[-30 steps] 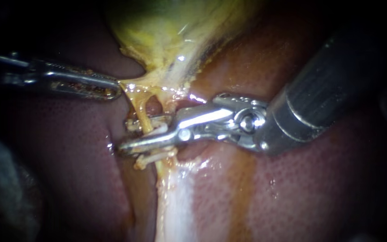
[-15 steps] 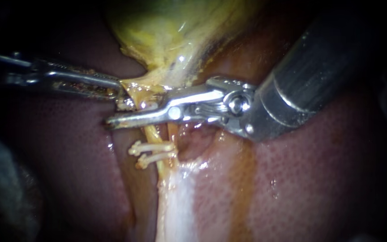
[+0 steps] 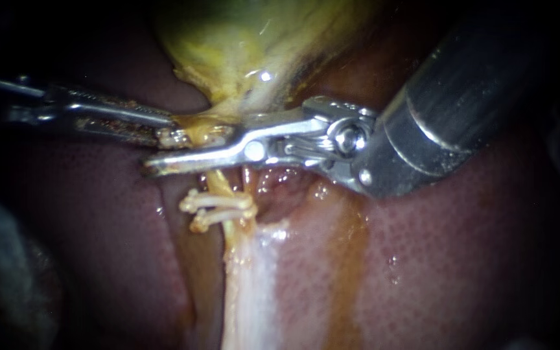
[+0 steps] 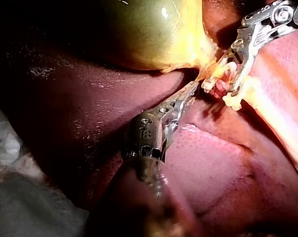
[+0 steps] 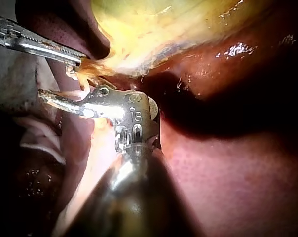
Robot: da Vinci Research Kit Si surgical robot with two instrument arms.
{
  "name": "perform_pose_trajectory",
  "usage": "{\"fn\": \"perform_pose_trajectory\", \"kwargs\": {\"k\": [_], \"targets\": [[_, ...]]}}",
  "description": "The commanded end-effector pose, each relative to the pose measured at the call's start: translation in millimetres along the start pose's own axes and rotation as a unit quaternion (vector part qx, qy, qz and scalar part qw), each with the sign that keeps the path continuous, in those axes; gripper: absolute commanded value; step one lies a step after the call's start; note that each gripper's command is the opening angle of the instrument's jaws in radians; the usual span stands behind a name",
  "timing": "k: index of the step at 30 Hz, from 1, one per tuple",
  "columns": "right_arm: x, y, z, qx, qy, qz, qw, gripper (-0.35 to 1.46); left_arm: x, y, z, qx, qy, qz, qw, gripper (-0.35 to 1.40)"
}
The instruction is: Clipping third clip left tube
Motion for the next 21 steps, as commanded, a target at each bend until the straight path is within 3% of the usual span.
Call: {"fn": "perform_pose_trajectory", "kwargs": {"k": [1, 13, 21], "targets": [[0.3, -0.3, 0.0, 0.002, 0.002, 0.001, 1.0000, 0.44, 0.0, 0.0, 0.0, 0.000, 0.000, 0.000, 1.0000, -0.35], [0.5, 0.1, -0.3, 0.003, 0.003, -0.002, 1.0000, 0.36, 0.0, 0.0, 0.0, 0.000, 0.000, 0.000, 1.0000, -0.35], [0.3, 0.6, -0.8, 0.004, 0.004, 0.015, 0.9999, 0.15, 0.1, 0.0, 0.0, 0.000, 0.000, 0.000, 1.0000, -0.35]]}}
